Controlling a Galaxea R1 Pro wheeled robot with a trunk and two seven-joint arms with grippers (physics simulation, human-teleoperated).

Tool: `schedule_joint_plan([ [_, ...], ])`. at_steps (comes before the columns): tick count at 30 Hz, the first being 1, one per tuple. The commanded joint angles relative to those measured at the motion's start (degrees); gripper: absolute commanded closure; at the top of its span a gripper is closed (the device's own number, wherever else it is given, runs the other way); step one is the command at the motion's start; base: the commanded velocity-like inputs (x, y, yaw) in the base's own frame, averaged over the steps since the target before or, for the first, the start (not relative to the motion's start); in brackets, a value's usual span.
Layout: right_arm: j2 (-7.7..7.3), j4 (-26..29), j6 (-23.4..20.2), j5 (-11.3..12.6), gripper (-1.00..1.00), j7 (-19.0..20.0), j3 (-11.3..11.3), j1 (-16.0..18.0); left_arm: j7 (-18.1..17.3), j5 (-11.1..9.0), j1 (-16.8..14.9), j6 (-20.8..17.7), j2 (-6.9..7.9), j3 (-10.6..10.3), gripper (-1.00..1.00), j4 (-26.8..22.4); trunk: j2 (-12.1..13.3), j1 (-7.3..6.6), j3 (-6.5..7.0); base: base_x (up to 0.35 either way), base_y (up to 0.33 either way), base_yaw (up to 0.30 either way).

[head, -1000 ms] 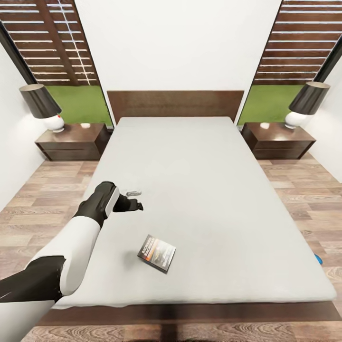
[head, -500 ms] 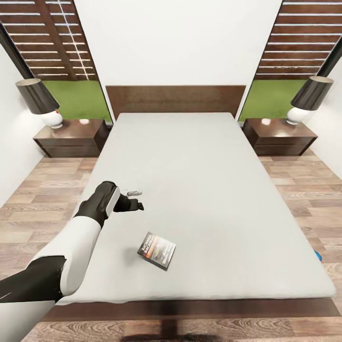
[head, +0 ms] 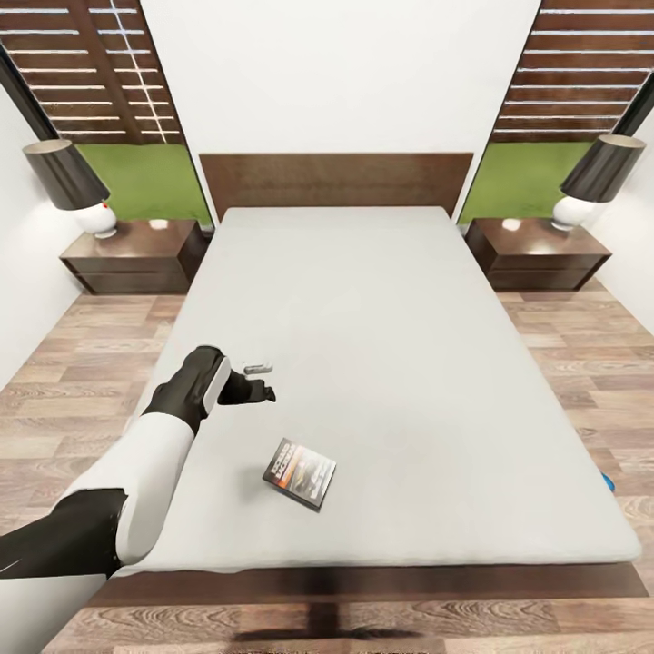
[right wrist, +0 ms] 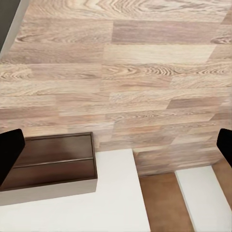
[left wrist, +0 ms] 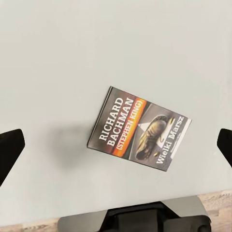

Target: In the bedroom, move the book from the bed onto either nightstand, and place the two sandals side by side next to the bed.

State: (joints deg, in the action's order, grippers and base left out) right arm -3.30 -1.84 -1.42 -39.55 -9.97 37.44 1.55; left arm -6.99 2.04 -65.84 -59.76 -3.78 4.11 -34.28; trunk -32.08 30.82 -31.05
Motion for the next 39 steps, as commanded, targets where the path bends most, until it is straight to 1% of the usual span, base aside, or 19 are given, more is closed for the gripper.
schedule_joint_plan([
  [1, -0.04, -0.18, -0.08, -0.61, -1.00, -0.32, 0.36, 0.06, -0.24, 0.25, -0.09, -0.24, -0.09, 0.37, -1.00, -0.03, -0.07, 0.01, -0.16, 0.000, 0.000, 0.000],
  [39, 0.03, -0.18, -0.08, -0.61, -1.00, -0.32, 0.36, 0.07, -0.11, 0.34, -4.61, -0.24, -0.33, 0.70, -1.00, 0.77, -0.07, 0.01, -3.73, 0.000, 0.000, 0.000],
])
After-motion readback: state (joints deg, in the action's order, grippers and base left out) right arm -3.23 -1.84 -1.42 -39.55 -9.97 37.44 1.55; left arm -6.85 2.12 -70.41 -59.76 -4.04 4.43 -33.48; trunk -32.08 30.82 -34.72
